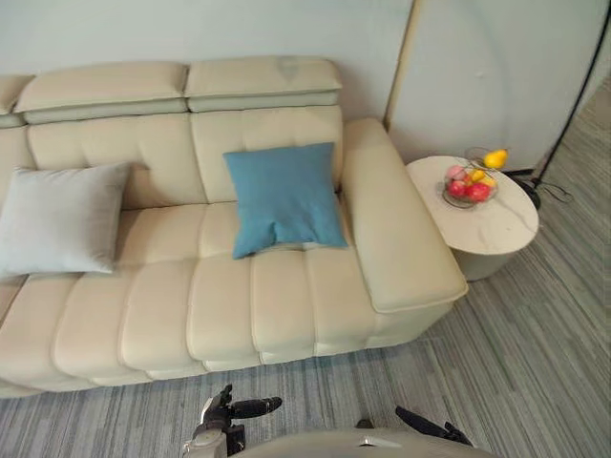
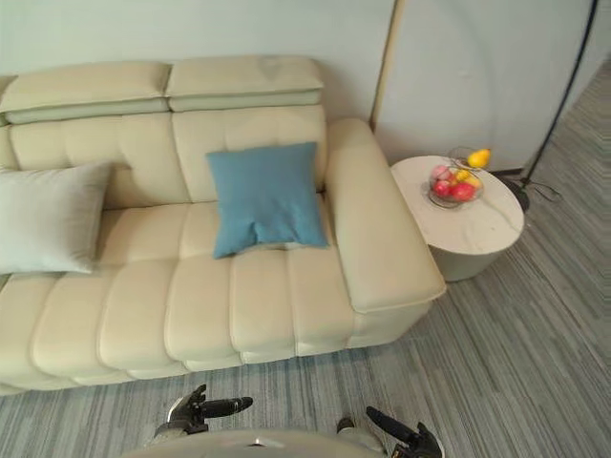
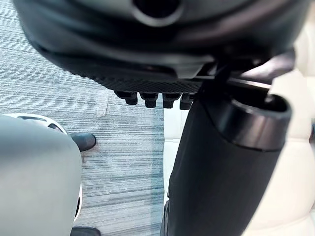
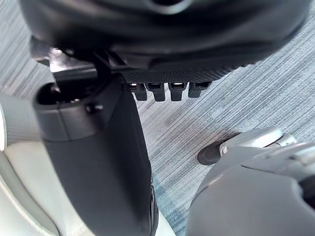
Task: Pick up cushions and gather them together orderly.
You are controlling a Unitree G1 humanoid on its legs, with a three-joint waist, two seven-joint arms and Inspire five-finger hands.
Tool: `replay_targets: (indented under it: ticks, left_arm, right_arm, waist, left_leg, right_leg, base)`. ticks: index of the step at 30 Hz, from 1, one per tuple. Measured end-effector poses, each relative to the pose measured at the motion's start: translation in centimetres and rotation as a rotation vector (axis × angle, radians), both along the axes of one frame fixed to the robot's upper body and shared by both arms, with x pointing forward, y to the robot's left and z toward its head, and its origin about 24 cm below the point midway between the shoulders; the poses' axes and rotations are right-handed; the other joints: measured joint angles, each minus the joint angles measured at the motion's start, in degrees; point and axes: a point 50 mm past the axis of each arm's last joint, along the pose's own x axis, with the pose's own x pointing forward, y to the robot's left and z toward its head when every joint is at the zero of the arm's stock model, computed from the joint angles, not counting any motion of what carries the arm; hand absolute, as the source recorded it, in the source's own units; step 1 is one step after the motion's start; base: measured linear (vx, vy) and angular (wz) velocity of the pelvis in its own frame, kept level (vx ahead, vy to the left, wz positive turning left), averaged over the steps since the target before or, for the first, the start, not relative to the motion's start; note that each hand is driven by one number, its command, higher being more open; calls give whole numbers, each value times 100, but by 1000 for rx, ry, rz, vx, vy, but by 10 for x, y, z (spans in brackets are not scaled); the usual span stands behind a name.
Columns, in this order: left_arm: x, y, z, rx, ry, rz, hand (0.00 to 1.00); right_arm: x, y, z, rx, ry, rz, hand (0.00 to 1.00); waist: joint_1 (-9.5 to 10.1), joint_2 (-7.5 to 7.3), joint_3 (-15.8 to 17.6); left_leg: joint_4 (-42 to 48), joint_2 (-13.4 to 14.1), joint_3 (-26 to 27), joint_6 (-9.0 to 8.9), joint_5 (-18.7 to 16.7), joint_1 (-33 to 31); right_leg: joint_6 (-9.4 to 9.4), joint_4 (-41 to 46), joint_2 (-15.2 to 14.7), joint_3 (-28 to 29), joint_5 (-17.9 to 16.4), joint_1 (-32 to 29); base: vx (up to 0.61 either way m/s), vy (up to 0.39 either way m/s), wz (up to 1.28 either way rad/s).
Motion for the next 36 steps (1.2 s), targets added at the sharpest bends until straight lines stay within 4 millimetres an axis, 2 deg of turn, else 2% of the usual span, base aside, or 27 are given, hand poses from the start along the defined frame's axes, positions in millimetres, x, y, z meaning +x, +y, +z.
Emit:
replay_targets:
  ticks: [2,3,4,5,6,7,8,10,11,12,13,14,15,16,18,20,21,23,24,26,27,29,32,33,34,35,36]
  left_arm:
    - [1,1,0,5,-2,-1,100]
    - [6,0,2,5,-13,-11,100]
    - [6,0,2,7,-13,-16,100]
    - [7,2,2,15,-13,-33,100]
    - [7,2,2,21,-9,-51,100]
    - [8,2,2,20,-10,-57,100]
    - [16,1,4,20,-30,-69,100]
    - [22,-5,5,16,-42,-104,100]
    - [24,-6,6,15,-46,-118,100]
    - [22,-7,5,9,-40,-111,100]
    - [19,-8,4,4,-35,-104,100]
    - [18,-8,4,-5,-43,-74,100]
    - [22,-7,7,3,-77,-64,100]
    - [23,-7,7,3,-80,-64,100]
    - [33,-10,13,2,-140,-61,100]
    - [38,-15,15,-10,-168,-44,100]
    - [41,-19,17,-24,-193,-21,100]
    - [45,-24,18,-35,-211,-20,100]
    - [45,-25,18,-37,-208,-20,100]
    - [43,-24,17,-37,-197,-17,100]
    - [41,-24,16,-44,-184,-10,100]
    - [34,-18,13,-32,-148,-9,100]
    - [31,-16,10,-30,-117,-11,100]
    - [27,-16,8,-31,-102,-10,100]
    - [23,-15,6,-30,-79,-12,100]
    - [21,-15,5,-29,-70,-21,100]
    - [20,-16,4,-29,-65,-27,100]
  right_arm:
    - [12,3,2,2,-28,14,100]
    - [18,3,3,3,-37,17,100]
    - [19,3,3,4,-38,17,100]
    - [21,4,3,4,-40,20,100]
    - [20,2,3,1,-36,20,100]
    - [20,0,4,-5,-35,20,100]
    - [18,-6,4,-25,-25,21,100]
    - [13,-9,2,-29,0,19,100]
    - [9,-8,1,-23,10,8,100]
    - [7,-6,1,-19,10,7,100]
    - [6,-4,0,-14,13,7,100]
    - [7,-4,0,-17,10,10,100]
    - [7,-4,1,-18,7,11,100]
    - [7,-4,1,-18,7,10,100]
    - [7,-2,1,-13,4,10,100]
    - [9,-2,1,-16,-4,13,100]
    - [11,-1,2,-17,-12,15,100]
    - [13,0,3,-17,-19,16,100]
    - [12,0,2,-17,-16,15,100]
    - [11,2,2,-22,-10,28,100]
    - [10,4,2,-23,-9,42,100]
    - [0,11,-1,-3,8,38,100]
    - [-3,14,-2,12,14,32,100]
    - [-4,13,-2,11,15,32,100]
    - [-1,11,-1,10,5,29,100]
    - [2,11,-1,10,0,19,100]
    - [2,12,-1,11,0,19,100]
  waist:
    - [-12,-16,55]
    - [-44,39,104]
    - [-43,40,112]
    - [-52,-10,141]
    - [-73,26,151]
    - [-88,50,165]
    - [-139,139,230]
    - [-176,195,260]
    - [-212,156,280]
    - [-206,134,307]
    - [-199,98,334]
    - [-189,161,342]
    - [-140,152,352]
    - [-135,150,353]
    - [-20,100,374]
    - [53,91,367]
    - [100,84,363]
    - [202,70,339]
    - [207,58,310]
    - [213,58,235]
    - [216,30,182]
    - [221,-217,-55]
    - [219,-223,-144]
    - [220,-188,-204]
    - [221,-114,-242]
    - [217,-75,-262]
    - [217,-33,-290]
  left_leg:
    - [221,190,595,39,-174,-32]
    - [179,252,981,16,-185,21]
    - [172,263,1093,15,-185,46]
    - [170,266,1389,13,-183,206]
    - [148,287,1491,-8,-171,350]
    - [108,320,1544,-65,-138,420]
    - [64,371,1572,-262,-17,530]
    - [330,468,1550,-440,115,570]
    - [966,645,1512,-345,193,506]
    - [2138,1082,1268,-23,363,299]
    - [2761,1282,1048,196,382,148]
    - [3766,1434,361,191,-66,-305]
    - [4170,1254,-332,-22,-446,-773]
    - [4175,1237,-373,-24,-464,-791]
    - [3753,706,-1190,29,-803,-1430]
    - [3150,383,-1723,2,-820,-1672]
    - [2599,61,-2383,-18,-806,-1884]
    - [1806,-284,-3312,-41,-736,-2011]
    - [1611,-355,-3540,67,-649,-2001]
    - [1368,-331,-3557,162,-450,-1892]
    - [1354,-289,-3336,96,-78,-1717]
    - [1408,-280,-2590,120,-290,-1454]
    - [1280,-258,-2183,188,-328,-1142]
    - [1176,-227,-2040,197,-333,-1024]
    - [970,-160,-1714,198,-331,-709]
    - [942,-138,-1538,201,-329,-545]
    - [944,-131,-1466,201,-328,-498]
  right_leg:
    - [-357,86,42,-424,-41,-349]
    - [-636,368,-238,-1508,-230,-600]
    - [-674,469,-335,-1829,-257,-667]
    - [-763,777,-741,-2995,-320,-769]
    - [-695,945,-879,-3690,-347,-712]
    - [-700,998,-863,-3852,-370,-715]
    - [-763,1188,-790,-3921,-550,-753]
    - [-806,1407,-762,-3802,-754,-777]
    - [-806,1546,-729,-3662,-932,-742]
    - [-832,1513,-661,-3437,-1052,-537]
    - [-866,1459,-566,-3338,-1085,-419]
    - [-934,1339,-358,-3143,-1156,-159]
    - [-1008,1314,-211,-2901,-1240,13]
    - [-1004,1314,-203,-2881,-1242,21]
    - [-936,1253,27,-2328,-1304,395]
    - [-888,1252,125,-1982,-1360,446]
    - [-901,1253,198,-1661,-1404,456]
    - [-790,1344,343,-1138,-1464,446]
    - [-752,1446,393,-962,-1546,429]
    - [-651,1744,507,-621,-1782,379]
    - [-571,2033,548,-368,-2000,341]
    - [-267,2340,361,-112,-2251,249]
    - [-24,2167,252,-185,-2107,309]
    - [64,2141,213,-340,-2053,307]
    - [193,2172,85,-1018,-1918,285]
    - [151,2200,-87,-1764,-1867,283]
    - [115,2199,-162,-2093,-1845,285]
  base:
    - [-69,-59,-169]
    - [-25,-9,-124]
    - [69,14,-160]
    - [174,-15,-150]
    - [211,-50,-149]
    - [212,-121,-108]
    - [175,-170,-69]
    - [156,-185,-48]
    - [198,-299,-59]
    - [195,-303,-69]
    - [209,-322,-91]
    - [141,-159,-106]
    - [165,-128,-90]
    - [162,-68,-112]
    - [133,-17,-127]
    - [67,33,-115]
    - [114,78,-135]
    - [193,122,-157]
    - [244,151,-142]
    - [247,155,-109]
    - [302,175,-120]
    - [387,208,-138]
    - [293,138,-96]
    - [274,66,-103]
    - [308,58,-125]
    - [336,39,-116]
    - [219,1,-90]
